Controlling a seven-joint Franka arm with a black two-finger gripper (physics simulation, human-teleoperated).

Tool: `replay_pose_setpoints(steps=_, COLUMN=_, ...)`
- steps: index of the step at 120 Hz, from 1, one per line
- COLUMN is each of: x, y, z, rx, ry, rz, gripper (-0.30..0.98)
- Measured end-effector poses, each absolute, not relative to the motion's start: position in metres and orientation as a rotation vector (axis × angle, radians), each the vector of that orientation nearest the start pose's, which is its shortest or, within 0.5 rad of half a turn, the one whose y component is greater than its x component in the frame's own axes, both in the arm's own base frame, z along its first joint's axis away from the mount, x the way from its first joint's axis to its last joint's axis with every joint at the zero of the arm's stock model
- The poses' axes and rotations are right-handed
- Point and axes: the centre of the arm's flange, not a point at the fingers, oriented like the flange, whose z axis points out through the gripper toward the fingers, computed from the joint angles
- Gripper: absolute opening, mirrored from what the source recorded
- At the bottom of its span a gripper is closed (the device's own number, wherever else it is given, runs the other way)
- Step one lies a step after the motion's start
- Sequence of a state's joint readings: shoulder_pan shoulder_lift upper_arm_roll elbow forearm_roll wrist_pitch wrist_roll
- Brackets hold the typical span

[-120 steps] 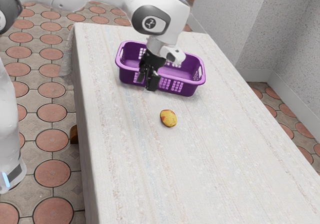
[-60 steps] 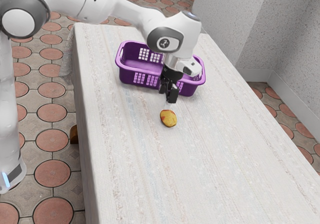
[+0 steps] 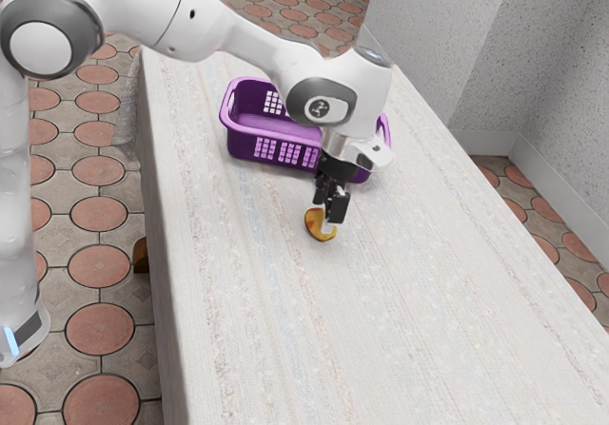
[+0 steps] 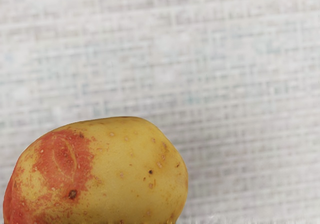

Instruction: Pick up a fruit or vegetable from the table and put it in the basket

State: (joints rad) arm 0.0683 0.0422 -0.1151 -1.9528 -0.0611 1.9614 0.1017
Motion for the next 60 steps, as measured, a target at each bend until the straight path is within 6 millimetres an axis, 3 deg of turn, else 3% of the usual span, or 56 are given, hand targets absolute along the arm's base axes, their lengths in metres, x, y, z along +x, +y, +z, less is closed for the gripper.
replay_pose_setpoints(steps=32, x=0.565, y=-0.022, z=0.449, rx=-3.202, ry=0.158, rz=0.049, gripper=0.68)
replay_pose_setpoints(steps=60, x=0.572, y=-0.017, z=0.434, rx=-3.205, ry=0.133, rz=0.046, gripper=0.69)
